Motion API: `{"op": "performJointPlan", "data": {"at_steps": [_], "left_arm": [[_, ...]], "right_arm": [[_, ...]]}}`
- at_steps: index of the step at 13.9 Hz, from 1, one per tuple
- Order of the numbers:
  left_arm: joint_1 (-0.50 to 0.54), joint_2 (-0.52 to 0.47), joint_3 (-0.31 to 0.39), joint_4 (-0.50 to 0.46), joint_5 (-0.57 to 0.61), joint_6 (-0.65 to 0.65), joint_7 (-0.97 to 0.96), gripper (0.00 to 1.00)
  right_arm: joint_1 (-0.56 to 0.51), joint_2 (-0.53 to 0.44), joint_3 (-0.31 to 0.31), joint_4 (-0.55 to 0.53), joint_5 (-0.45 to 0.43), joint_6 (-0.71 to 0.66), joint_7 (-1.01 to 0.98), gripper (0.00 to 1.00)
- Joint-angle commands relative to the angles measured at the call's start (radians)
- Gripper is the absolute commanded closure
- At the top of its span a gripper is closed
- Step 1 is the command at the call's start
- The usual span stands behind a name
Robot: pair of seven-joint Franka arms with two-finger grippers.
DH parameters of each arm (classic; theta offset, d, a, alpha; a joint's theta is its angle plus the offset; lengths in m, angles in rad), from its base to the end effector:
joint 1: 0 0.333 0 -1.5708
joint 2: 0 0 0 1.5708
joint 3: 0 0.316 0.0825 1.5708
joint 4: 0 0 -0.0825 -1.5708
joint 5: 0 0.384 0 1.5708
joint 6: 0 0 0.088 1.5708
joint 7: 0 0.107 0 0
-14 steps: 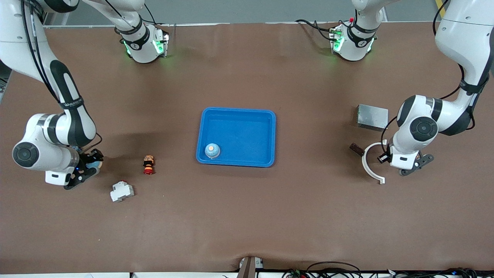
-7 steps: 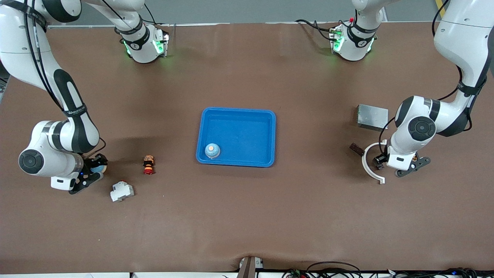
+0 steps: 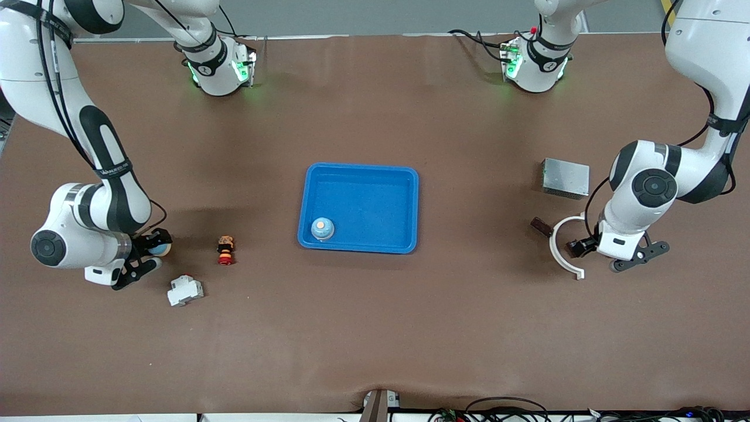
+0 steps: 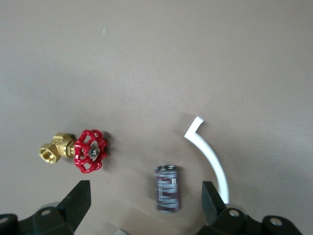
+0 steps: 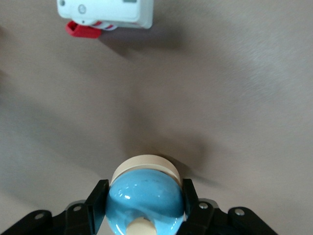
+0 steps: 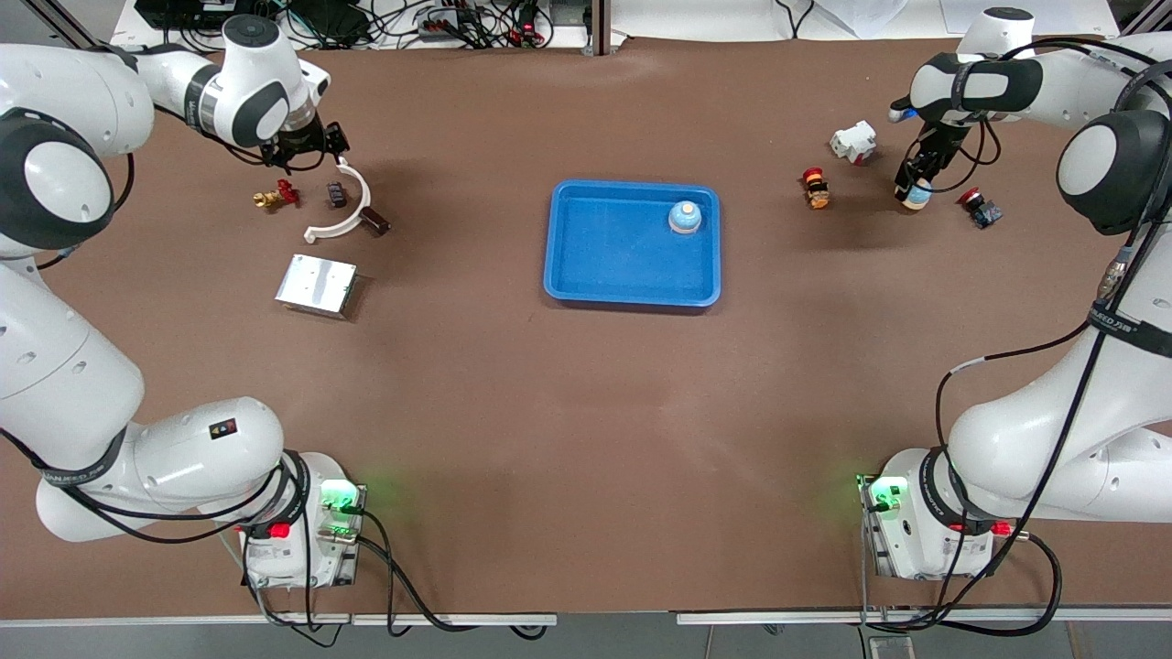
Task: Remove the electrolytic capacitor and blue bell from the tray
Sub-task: 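Lower the bell by the red button while the left gripper places the capacitor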
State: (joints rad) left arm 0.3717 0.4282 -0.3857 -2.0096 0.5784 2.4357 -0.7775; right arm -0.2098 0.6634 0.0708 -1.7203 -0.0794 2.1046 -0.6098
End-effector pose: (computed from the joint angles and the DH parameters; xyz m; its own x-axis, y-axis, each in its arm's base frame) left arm 0.6082 0.0003 0.2577 0.9262 0.3376 0.1678 0.3633 -0.9182 -0.1577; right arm 0.6318 -0.0952 0.1827 0.8397 0.4916 -0.2305 0.4692 -0.8707 -0.1475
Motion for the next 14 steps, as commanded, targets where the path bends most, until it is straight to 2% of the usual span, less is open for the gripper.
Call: {"op": "performJointPlan", "data": {"at_steps": [1, 3, 7, 10, 14], "left_arm": [[0.013, -0.026, -0.036, 0.024, 0.003, -0.012, 0.012, 0.00], [0.013, -0.026, -0.076, 0.093, -0.031, -0.108, 0.012, 0.00], [-0.003, -0.006, -0.166, 0.306, -0.055, -0.357, 0.017, 0.00], [-0.016, 0.026, -0.194, 0.409, -0.118, -0.403, 0.079, 0.00], [-0.063, 0.014, -0.194, 0.504, -0.115, -0.486, 0.186, 0.00]], "right_arm": [[0.020, -0.099, 0.006, -0.102, 0.016, -0.003, 0.093, 0.83], [0.029, -0.139, 0.006, -0.140, 0.018, 0.000, 0.131, 0.83], [0.040, -0.220, 0.006, -0.232, 0.018, 0.058, 0.200, 0.84], [0.043, -0.258, 0.006, -0.303, 0.018, 0.132, 0.246, 0.84], [0.053, -0.263, 0.006, -0.370, 0.016, 0.242, 0.266, 0.84]]}}
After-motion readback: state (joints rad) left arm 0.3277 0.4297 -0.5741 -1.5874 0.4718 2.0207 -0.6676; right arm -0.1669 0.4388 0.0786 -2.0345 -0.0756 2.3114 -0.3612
